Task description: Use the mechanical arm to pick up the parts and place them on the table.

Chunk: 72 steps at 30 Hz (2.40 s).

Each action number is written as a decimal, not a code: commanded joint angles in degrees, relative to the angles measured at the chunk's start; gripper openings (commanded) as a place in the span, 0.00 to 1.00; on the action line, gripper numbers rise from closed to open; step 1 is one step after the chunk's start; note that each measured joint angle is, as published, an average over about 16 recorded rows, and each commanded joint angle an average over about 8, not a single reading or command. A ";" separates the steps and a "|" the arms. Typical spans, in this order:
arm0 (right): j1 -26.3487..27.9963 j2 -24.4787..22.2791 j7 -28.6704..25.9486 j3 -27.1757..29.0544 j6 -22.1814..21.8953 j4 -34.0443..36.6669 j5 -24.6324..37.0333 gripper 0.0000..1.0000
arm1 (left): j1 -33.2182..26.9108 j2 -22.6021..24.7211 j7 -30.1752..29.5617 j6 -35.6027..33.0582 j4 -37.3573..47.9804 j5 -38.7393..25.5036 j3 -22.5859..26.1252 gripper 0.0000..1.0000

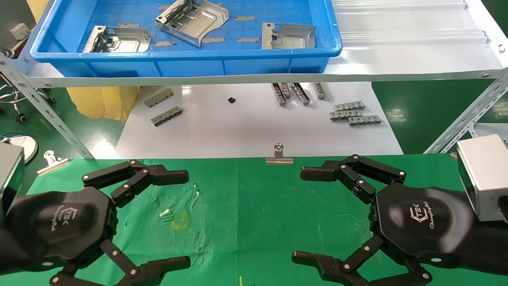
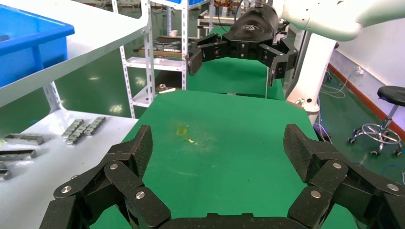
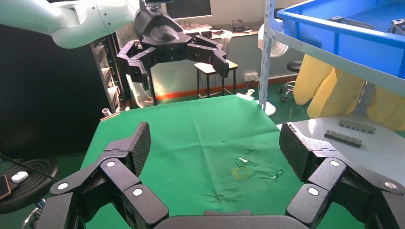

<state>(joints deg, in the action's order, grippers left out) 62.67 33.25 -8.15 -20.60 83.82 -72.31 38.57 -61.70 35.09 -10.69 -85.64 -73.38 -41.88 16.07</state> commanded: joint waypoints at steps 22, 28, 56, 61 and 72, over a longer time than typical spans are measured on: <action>0.00 0.00 0.00 0.00 0.00 0.00 0.00 0.00 | 0.00 0.00 0.00 0.00 0.00 0.00 0.00 1.00; 0.00 0.00 0.00 0.00 0.00 0.00 0.00 0.00 | 0.00 -0.02 0.06 0.01 0.02 -0.04 -0.02 1.00; 0.01 0.00 0.01 -0.02 0.00 0.01 -0.01 0.00 | -47.41 25.31 10.85 22.07 53.21 -28.30 10.01 1.00; 0.01 0.00 0.01 -0.02 0.00 0.01 -0.01 0.13 | -48.83 30.16 13.77 29.78 62.43 -31.89 11.90 0.77; 0.01 0.00 0.01 -0.03 0.00 0.01 -0.01 1.00 | -48.31 35.26 17.91 36.18 70.03 -31.83 11.65 0.00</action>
<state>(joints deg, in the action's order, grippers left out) 62.68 33.25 -8.14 -20.63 83.82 -72.30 38.56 -110.08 70.01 7.53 -49.57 -3.92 -73.03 27.23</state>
